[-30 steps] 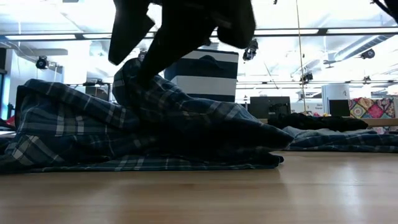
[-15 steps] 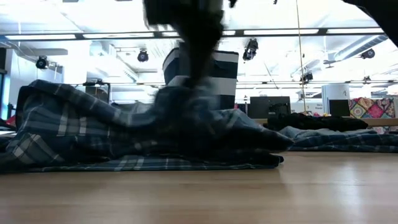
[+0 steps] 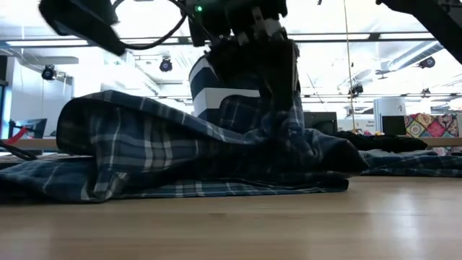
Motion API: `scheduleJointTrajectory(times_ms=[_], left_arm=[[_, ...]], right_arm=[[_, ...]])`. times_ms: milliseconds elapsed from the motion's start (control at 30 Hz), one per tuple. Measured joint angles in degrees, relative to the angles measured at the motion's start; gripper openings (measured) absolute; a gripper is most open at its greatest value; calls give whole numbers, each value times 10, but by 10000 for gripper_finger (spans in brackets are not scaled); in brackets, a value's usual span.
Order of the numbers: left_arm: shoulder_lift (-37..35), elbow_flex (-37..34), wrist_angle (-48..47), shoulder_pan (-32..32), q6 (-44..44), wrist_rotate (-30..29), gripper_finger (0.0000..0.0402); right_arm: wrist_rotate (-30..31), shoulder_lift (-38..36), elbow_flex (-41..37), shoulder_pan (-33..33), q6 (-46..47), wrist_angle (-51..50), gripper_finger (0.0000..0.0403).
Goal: Fold Laundry from Bin
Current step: Fold the blue patterned long sleeve
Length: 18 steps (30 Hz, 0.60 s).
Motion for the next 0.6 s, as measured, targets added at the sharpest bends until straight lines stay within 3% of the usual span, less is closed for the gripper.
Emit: scheduleJointTrajectory(times_ms=[200,400,600], left_arm=[[18,-11,28,16,78,-59,254],[101,-13,65,16,127,-94,254],[182,0,83,31,90,-106,254]], right_arm=[[-65,-3,-1,-28,-7,23,9],[-64,-3,-1,-75,21,41,9],[-62,-3,-15,-114,46,42,9]])
